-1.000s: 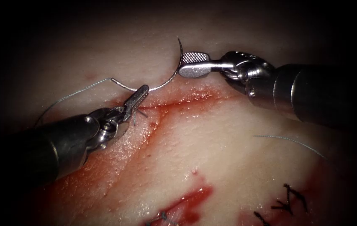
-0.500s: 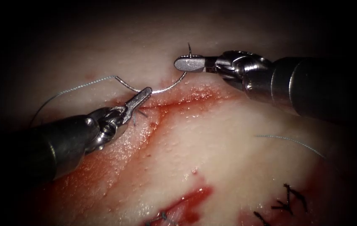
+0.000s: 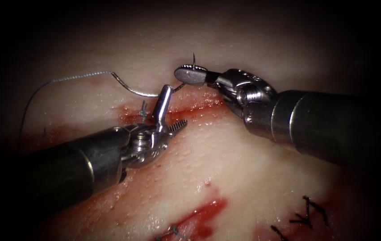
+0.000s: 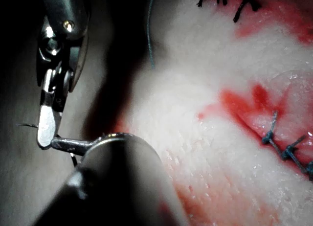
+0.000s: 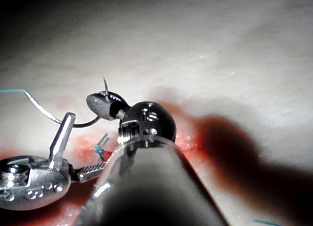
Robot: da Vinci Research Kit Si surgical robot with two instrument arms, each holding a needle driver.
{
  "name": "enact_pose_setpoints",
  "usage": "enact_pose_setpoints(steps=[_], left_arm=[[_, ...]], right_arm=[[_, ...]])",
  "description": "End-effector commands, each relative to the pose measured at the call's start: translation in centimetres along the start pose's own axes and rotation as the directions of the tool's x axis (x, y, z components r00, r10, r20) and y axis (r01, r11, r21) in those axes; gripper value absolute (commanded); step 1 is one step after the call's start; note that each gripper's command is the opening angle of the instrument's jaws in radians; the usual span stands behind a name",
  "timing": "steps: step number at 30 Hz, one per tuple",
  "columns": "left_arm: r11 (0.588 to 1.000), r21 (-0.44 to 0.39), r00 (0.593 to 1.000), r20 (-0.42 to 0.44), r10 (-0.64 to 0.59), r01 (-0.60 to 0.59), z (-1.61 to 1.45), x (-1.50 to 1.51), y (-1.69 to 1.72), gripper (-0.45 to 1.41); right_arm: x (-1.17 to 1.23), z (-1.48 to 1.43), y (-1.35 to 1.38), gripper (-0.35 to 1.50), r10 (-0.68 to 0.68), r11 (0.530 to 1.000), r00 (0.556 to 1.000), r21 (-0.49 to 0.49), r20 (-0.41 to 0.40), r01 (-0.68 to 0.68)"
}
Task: Wound Closure
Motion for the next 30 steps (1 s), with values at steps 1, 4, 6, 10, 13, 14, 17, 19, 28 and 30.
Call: enact_pose_setpoints(steps=[1, 4, 6, 10, 13, 14, 17, 19, 28, 30], left_arm=[[0.996, 0.055, 0.995, 0.067, -0.072, 0.068, 0.09, 0.0, -0.01, 1.04], [0.99, 0.078, 0.985, 0.116, -0.128, 0.12, 0.12, -0.1, -0.07, 0.93], [0.989, 0.079, 0.982, 0.13, -0.136, 0.126, 0.14, -0.15, -0.1, 0.91], [0.987, 0.087, 0.977, 0.155, -0.144, 0.132, 0.18, -0.25, -0.11, 0.61], [0.986, 0.094, 0.976, 0.158, -0.149, 0.136, 0.23, -0.2, -0.07, 0.41], [0.987, 0.094, 0.978, 0.153, -0.142, 0.129, 0.23, -0.17, -0.04, 0.24], [0.99, 0.088, 0.985, 0.131, -0.116, 0.105, 0.24, -0.11, -0.01, -0.45], [0.992, 0.085, 0.989, 0.111, -0.098, 0.089, 0.25, -0.09, -0.01, -0.45], [0.997, -0.071, 0.996, -0.086, -0.012, 0.005, 0.24, -0.4, -0.25, -0.45], [0.995, -0.095, 0.994, -0.107, -0.013, 0.002, 0.24, -0.52, -0.32, -0.45]], right_arm=[[-0.06, 0.1, -0.04, -0.35, -0.019, 1.0, 1.0, -0.012, -0.022, 0.019], [-0.08, 0.08, -0.07, -0.35, -0.027, 1.0, 0.999, -0.011, -0.041, 0.027], [-0.09, 0.09, -0.09, -0.35, -0.033, 0.999, 0.999, -0.008, -0.041, 0.033], [-0.12, 0.11, -0.13, -0.35, -0.045, 0.999, 0.998, -0.008, -0.042, 0.045], [-0.14, 0.13, -0.16, -0.35, -0.057, 0.998, 0.997, -0.012, -0.044, 0.057], [-0.14, 0.13, -0.16, -0.35, -0.057, 0.998, 0.997, -0.013, -0.044, 0.057], [-0.15, 0.13, -0.17, -0.35, -0.057, 0.998, 0.997, -0.013, -0.045, 0.057], [-0.16, 0.13, -0.18, -0.35, -0.063, 0.998, 0.997, -0.013, -0.048, 0.062], [-0.04, 0.16, -0.15, 1.43, -0.09, 0.984, 0.996, 0.158, 0.017, 0.086], [0.0, 0.17, -0.12, 1.48, -0.09, 0.971, 0.994, 0.228, 0.061, 0.074]])
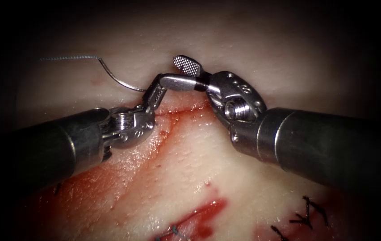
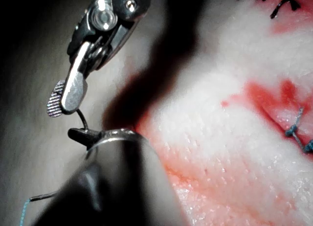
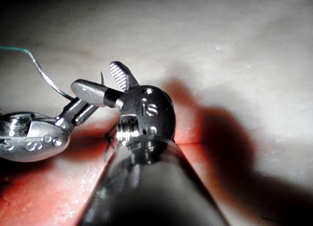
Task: Wound Closure
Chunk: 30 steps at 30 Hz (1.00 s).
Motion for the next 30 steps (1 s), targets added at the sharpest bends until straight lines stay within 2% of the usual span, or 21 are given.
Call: enact_pose_setpoints(steps=[1, 3, 7, 8, 10, 11, 13, 14, 20, 22, 24, 25, 26, 28, 29, 30], left_arm=[[1.0, 0.0, 1.0, -0.007, -0.001, 0.001, 0.09, -0.03, -0.03, -0.45], [1.0, -0.006, 1.0, -0.012, 0.007, -0.007, 0.04, -0.19, -0.07, -0.45], [0.998, -0.067, 1.0, -0.014, 0.018, -0.019, -0.02, -0.27, -0.08, -0.45], [0.996, -0.088, 0.999, -0.026, 0.021, -0.024, -0.03, -0.28, -0.08, -0.45], [0.989, -0.14, 0.994, -0.098, 0.042, -0.056, -0.04, -0.29, -0.08, -0.45], [0.979, -0.183, 0.987, -0.147, 0.06, -0.087, -0.05, -0.28, -0.07, -0.45], [0.926, -0.298, 0.942, -0.305, 0.137, -0.231, -0.04, -0.22, -0.01, -0.45], [0.904, -0.32, 0.918, -0.363, 0.161, -0.285, -0.04, -0.18, 0.03, -0.45], [0.864, -0.312, 0.832, -0.521, 0.193, -0.396, 0.0, -0.05, 0.12, -0.45], [0.853, -0.292, 0.77, -0.611, 0.182, -0.433, -0.01, -0.01, 0.16, -0.45], [0.845, -0.289, 0.735, -0.658, 0.166, -0.449, -0.02, 0.0, 0.19, -0.45], [0.837, -0.28, 0.707, -0.687, 0.166, -0.469, -0.04, 0.0, 0.21, -0.45], [0.835, -0.267, 0.687, -0.707, 0.168, -0.48, -0.06, 0.01, 0.23, -0.45], [0.835, -0.247, 0.656, -0.735, 0.17, -0.492, -0.09, 0.03, 0.23, -0.45], [0.837, -0.238, 0.637, -0.754, 0.161, -0.493, -0.12, 0.05, 0.22, -0.45], [0.838, -0.228, 0.625, -0.764, 0.162, -0.496, -0.14, 0.06, 0.21, -0.45]], right_arm=[[0.05, 0.09, 0.06, 1.48, 0.006, 0.999, 1.0, 0.04, 0.027, -0.007], [0.06, 0.05, 0.1, 1.48, 0.012, 0.993, 0.993, 0.111, 0.121, -0.025], [0.06, 0.0, 0.12, 1.48, 0.002, 0.986, 0.985, 0.166, 0.174, -0.031], [0.06, -0.01, 0.12, 1.48, -0.04, 0.983, 0.984, 0.183, 0.176, 0.007], [0.08, -0.02, 0.13, 1.45, -0.162, 0.966, 0.972, 0.228, 0.173, 0.121], [0.09, -0.02, 0.14, 1.36, -0.207, 0.954, 0.964, 0.251, 0.167, 0.162], [0.14, 0.01, 0.15, 1.33, -0.271, 0.932, 0.937, 0.302, 0.219, 0.199], [0.17, 0.03, 0.17, 1.33, -0.298, 0.924, 0.93, 0.311, 0.216, 0.224], [0.28, 0.09, 0.26, 1.35, -0.318, 0.918, 0.925, 0.311, 0.207, 0.246], [0.33, 0.09, 0.32, 1.35, -0.317, 0.911, 0.926, 0.337, 0.204, 0.237], [0.36, 0.08, 0.36, 1.35, -0.315, 0.904, 0.928, 0.361, 0.197, 0.231], [0.38, 0.05, 0.41, 1.3, -0.269, 0.906, 0.943, 0.383, 0.195, 0.18], [0.36, 0.03, 0.42, 1.13, -0.204, 0.911, 0.957, 0.397, 0.205, 0.109], [0.32, 0.02, 0.41, 1.03, -0.085, 0.92, 0.966, 0.391, 0.245, -0.018], [0.27, 0.02, 0.39, 1.03, 0.03, 0.911, 0.961, 0.388, 0.275, -0.14], [0.25, 0.02, 0.38, 1.08, 0.063, 0.902, 0.957, 0.394, 0.283, -0.176]])
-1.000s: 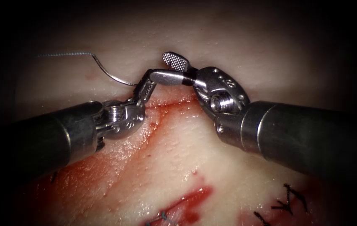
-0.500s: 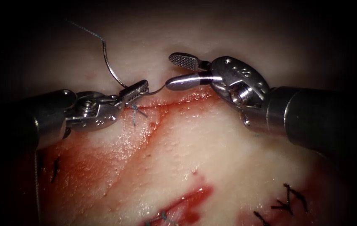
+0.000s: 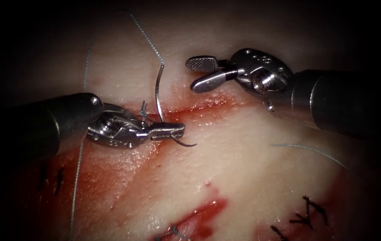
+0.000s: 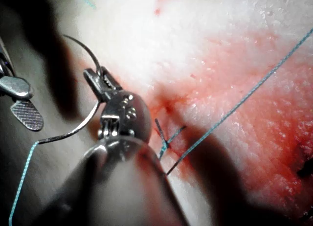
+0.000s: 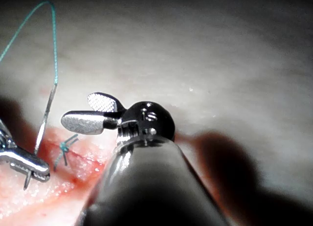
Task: Wound Closure
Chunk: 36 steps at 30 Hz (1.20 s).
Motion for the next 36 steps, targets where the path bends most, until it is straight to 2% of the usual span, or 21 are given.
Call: enact_pose_setpoints(steps=[1, 8, 18, 30, 36], left_arm=[[1.0, 0.015, 1.0, -0.005, 0.01, -0.01, 0.05, -0.05, -0.06, -0.45], [0.999, 0.044, 0.999, -0.046, 0.027, -0.025, 0.05, 0.05, -0.12, -0.45], [0.994, 0.091, 0.998, -0.021, 0.058, -0.056, 0.05, 0.11, -0.22, -0.45], [0.991, 0.118, 0.998, -0.007, 0.06, -0.059, 0.05, 0.1, -0.25, -0.45], [0.991, 0.118, 0.998, -0.005, 0.06, -0.059, 0.06, 0.1, -0.25, -0.45]], right_arm=[[0.03, 0.14, 0.04, 1.14, 0.045, 0.999, 0.999, 0.029, -0.009, -0.045], [-0.04, 0.32, 0.0, 1.21, 0.155, 0.985, 0.988, 0.081, 0.006, -0.155], [-0.24, 0.57, 0.06, 1.11, 0.18, 0.978, 0.983, 0.108, -0.022, -0.177], [-0.34, 0.66, 0.03, 0.93, 0.214, 0.966, 0.974, 0.165, -0.067, -0.201], [-0.36, 0.71, 0.02, 0.91, 0.22, 0.964, 0.973, 0.17, -0.075, -0.205]])
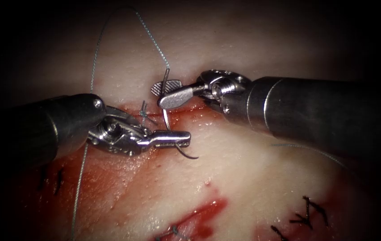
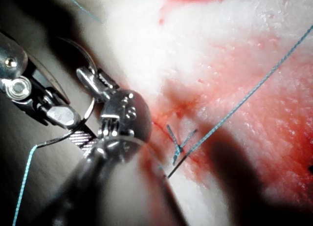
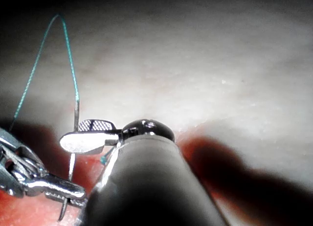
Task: Wound Closure
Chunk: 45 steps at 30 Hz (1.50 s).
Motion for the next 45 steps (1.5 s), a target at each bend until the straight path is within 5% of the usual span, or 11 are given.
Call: enact_pose_setpoints(steps=[1, 7, 8, 10, 14, 17, 25, 33, 40, 43, 45], left_arm=[[1.0, 0.0, 1.0, 0.003, 0.003, -0.003, 0.07, -0.08, -0.02, -0.45], [1.0, -0.001, 1.0, 0.007, 0.003, -0.003, 0.07, -0.07, -0.02, -0.45], [1.0, -0.001, 1.0, 0.007, 0.003, -0.003, 0.07, -0.07, -0.02, -0.45], [1.0, 0.0, 1.0, 0.007, 0.003, -0.003, 0.08, -0.07, -0.02, -0.45], [1.0, 0.0, 1.0, 0.009, 0.003, -0.003, 0.09, -0.05, -0.03, -0.45], [0.999, 0.0, 0.999, 0.013, -0.044, 0.044, 0.1, -0.04, -0.03, 0.63], [0.945, 0.059, 0.928, 0.177, -0.328, 0.323, 0.01, 0.06, 0.11, 1.18], [0.879, 0.101, 0.83, 0.295, -0.474, 0.466, -0.08, 0.22, 0.35, 1.03], [0.816, 0.176, 0.722, 0.39, -0.572, 0.551, -0.1, 0.1, 0.35, 0.29], [0.741, 0.248, 0.627, 0.407, -0.664, 0.624, -0.08, 0.01, 0.4, -0.13], [0.725, 0.265, 0.606, 0.411, -0.681, 0.636, -0.07, -0.05, 0.43, -0.16]], right_arm=[[0.04, 0.11, 0.06, 0.86, 0.0, 1.0, 1.0, 0.004, -0.001, 0.0], [0.03, 0.13, 0.06, 0.64, 0.005, 1.0, 1.0, 0.005, -0.001, -0.005], [0.02, 0.13, 0.06, 0.49, 0.011, 1.0, 1.0, 0.005, -0.001, -0.011], [-0.01, 0.13, 0.06, -0.35, 0.032, 0.999, 0.999, 0.008, -0.001, -0.032], [-0.04, 0.15, 0.11, -0.35, 0.041, 0.997, 0.999, -0.061, -0.003, -0.041], [0.0, 0.14, 0.14, -0.35, -0.001, 0.997, 1.0, -0.073, -0.009, 0.0], [0.12, 0.07, 0.23, -0.35, -0.365, 0.924, 0.931, -0.117, 0.007, 0.364], [0.19, 0.03, 0.3, -0.35, -0.542, 0.818, 0.84, -0.21, 0.029, 0.535], [0.22, -0.15, 0.44, -0.35, -0.692, 0.679, 0.718, -0.265, 0.08, 0.684], [0.17, -0.21, 0.56, -0.35, -0.779, 0.569, 0.616, -0.277, 0.12, 0.774], [0.15, -0.21, 0.63, -0.35, -0.827, 0.489, 0.542, -0.282, 0.15, 0.825]])
